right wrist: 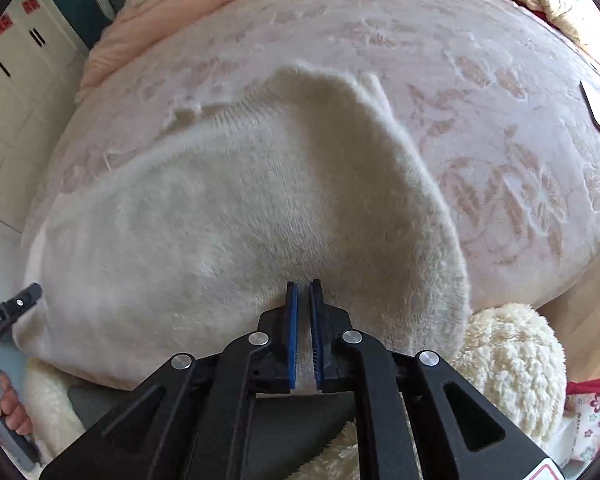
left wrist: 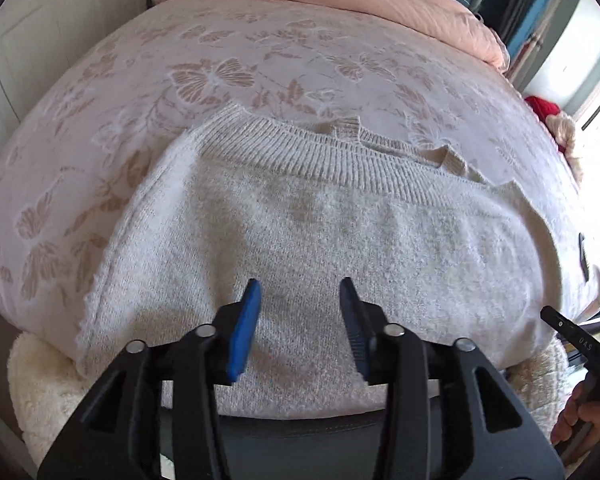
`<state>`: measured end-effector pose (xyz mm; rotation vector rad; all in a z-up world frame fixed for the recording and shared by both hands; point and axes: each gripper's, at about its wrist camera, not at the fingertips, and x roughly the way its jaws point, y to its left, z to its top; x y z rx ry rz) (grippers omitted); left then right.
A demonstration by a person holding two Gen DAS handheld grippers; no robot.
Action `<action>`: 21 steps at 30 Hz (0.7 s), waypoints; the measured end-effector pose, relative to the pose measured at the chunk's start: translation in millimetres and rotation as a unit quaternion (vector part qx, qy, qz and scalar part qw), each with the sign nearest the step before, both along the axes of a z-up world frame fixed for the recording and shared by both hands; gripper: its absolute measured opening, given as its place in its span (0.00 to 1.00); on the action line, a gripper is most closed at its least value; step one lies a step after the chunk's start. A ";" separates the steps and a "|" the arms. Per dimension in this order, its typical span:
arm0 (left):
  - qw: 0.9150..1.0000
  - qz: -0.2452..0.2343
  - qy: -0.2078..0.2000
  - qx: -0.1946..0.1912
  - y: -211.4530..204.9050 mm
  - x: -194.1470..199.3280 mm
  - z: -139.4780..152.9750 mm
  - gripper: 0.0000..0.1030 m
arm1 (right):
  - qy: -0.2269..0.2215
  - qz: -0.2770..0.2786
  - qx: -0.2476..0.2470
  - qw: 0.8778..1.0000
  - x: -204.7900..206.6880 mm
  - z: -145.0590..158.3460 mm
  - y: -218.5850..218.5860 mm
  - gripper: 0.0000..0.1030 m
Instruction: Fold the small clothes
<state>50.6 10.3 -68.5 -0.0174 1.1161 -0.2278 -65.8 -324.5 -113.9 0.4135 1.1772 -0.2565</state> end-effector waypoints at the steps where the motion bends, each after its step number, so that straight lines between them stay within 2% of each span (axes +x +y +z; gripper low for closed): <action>1: 1.000 -0.007 0.002 0.022 -3.5 -0.5 -6.5 0.41 | -0.003 -0.007 -0.006 1.000 -0.5 0.0 2.2 0.06; 2: 0.999 -0.008 0.011 0.041 -5.0 -2.0 -12.3 0.41 | -0.012 -0.008 -0.010 1.000 -0.9 10.0 6.9 0.09; 3: 0.999 -0.007 0.018 0.042 -4.6 -5.7 -13.7 0.41 | -0.029 -0.003 -0.005 1.000 -2.2 21.5 12.2 0.11; 5: 1.000 -0.011 0.010 0.027 -2.6 -16.6 -8.0 0.41 | -0.064 0.016 -0.001 0.998 -4.3 43.9 27.2 0.11; 6: 0.999 -0.014 0.006 0.033 -4.6 -20.5 -6.7 0.42 | -0.071 0.030 -0.004 0.997 -3.0 50.1 37.1 0.11; 8: 0.999 -0.025 0.008 0.041 -10.8 -24.7 -11.1 0.48 | -0.067 0.059 -0.014 0.996 3.1 44.7 54.9 0.12; 11: 0.998 -0.020 0.034 0.041 -16.1 -22.7 -29.7 0.51 | 0.003 0.081 -0.028 0.996 16.1 -1.4 69.7 0.11; 13: 0.998 -0.018 0.039 0.041 -14.0 -23.0 -35.5 0.51 | -0.016 0.073 -0.025 0.997 14.1 9.9 68.0 0.12; 15: 0.999 -0.014 0.034 0.028 -6.7 -25.1 -25.8 0.51 | -0.049 0.065 -0.006 0.997 9.7 33.0 60.5 0.14; 16: 1.000 -0.005 0.025 0.017 0.4 -25.6 -17.2 0.51 | -0.065 0.057 -0.007 0.996 8.4 44.2 53.6 0.18; 18: 1.000 0.022 0.008 -0.012 19.7 -19.2 0.4 0.56 | -0.084 0.033 -0.036 0.995 10.9 60.6 34.7 0.54; 20: 0.998 0.053 -0.014 -0.028 40.7 -3.8 14.1 0.67 | -0.094 0.009 -0.075 0.993 19.1 68.5 10.5 0.56; 21: 0.997 0.064 -0.023 -0.024 48.7 6.5 18.4 0.71 | -0.090 0.001 -0.084 0.992 27.3 68.7 -2.4 0.56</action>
